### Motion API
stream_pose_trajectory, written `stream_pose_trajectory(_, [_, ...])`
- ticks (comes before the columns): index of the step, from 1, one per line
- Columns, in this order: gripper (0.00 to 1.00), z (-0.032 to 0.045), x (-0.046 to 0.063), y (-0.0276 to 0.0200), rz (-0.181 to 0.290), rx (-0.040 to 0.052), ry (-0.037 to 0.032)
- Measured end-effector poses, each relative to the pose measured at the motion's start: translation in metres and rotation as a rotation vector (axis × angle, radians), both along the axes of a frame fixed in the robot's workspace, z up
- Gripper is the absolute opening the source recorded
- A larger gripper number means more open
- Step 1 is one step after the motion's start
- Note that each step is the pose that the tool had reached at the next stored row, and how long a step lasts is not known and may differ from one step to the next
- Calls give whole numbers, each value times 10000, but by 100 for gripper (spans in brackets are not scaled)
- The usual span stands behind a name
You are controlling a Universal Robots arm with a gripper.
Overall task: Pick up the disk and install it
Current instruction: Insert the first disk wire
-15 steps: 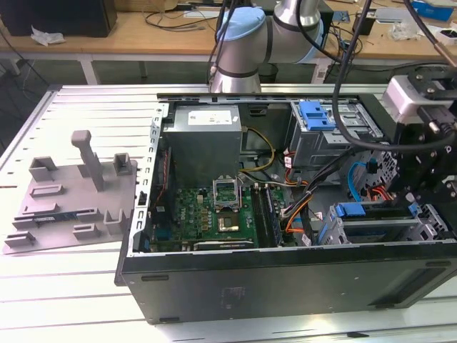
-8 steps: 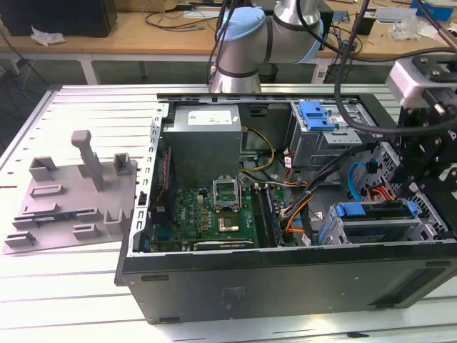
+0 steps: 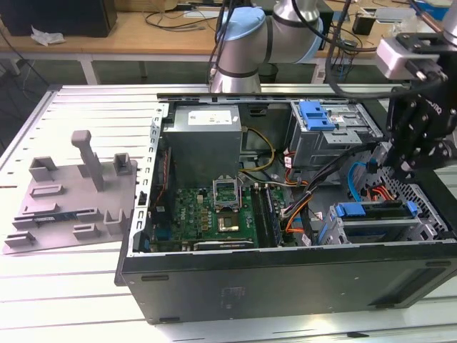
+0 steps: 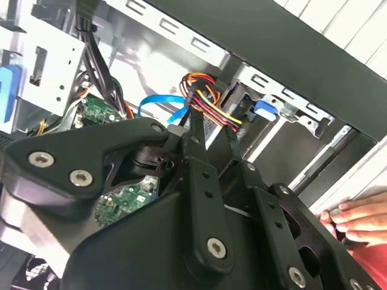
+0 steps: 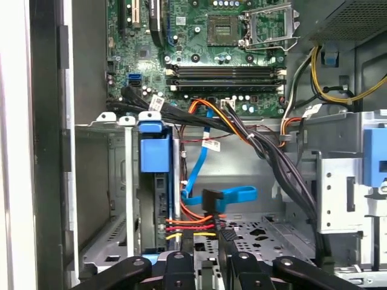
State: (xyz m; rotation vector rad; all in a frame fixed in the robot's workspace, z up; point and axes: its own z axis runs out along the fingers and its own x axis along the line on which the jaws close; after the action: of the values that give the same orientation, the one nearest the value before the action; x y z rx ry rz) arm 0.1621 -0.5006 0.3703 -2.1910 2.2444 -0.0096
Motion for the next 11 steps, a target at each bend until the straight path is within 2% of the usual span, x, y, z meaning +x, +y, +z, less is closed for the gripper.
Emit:
stream_pose_trajectory(1, [30, 4, 0, 25, 0, -73, 0])
stream_pose_trajectory(4, [30, 7, 0, 74, 0, -195, 1])
stream_pose_trajectory(11, [30, 7, 0, 79, 8, -222, 0])
